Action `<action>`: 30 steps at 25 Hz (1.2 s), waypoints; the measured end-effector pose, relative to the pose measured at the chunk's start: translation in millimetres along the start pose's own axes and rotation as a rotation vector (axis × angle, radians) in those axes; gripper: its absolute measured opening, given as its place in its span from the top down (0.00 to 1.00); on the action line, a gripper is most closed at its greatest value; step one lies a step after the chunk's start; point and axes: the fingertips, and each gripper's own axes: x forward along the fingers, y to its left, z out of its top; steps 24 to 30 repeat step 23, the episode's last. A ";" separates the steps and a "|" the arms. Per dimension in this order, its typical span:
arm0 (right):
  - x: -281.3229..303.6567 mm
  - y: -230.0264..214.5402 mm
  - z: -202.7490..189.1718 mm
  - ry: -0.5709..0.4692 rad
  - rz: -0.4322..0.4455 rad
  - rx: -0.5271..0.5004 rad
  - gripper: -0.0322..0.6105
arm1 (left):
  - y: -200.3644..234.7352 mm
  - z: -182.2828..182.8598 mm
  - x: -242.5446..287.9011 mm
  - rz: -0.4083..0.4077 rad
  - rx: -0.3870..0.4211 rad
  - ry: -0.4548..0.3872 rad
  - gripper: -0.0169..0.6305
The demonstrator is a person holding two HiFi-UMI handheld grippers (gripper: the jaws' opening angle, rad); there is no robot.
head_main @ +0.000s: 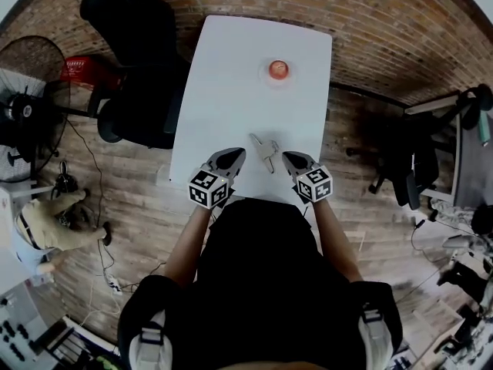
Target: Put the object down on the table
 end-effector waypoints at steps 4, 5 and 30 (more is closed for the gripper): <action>-17.1 -11.8 -4.4 0.011 0.013 -0.002 0.96 | -19.0 5.8 13.6 0.004 0.002 -0.005 0.94; -20.1 -15.8 -4.6 0.013 0.014 -0.003 0.96 | -23.0 6.5 16.0 0.006 0.003 -0.005 0.94; -52.4 -29.3 -3.3 0.029 0.110 -0.075 0.95 | -72.0 3.3 22.8 0.101 -0.025 -0.034 0.94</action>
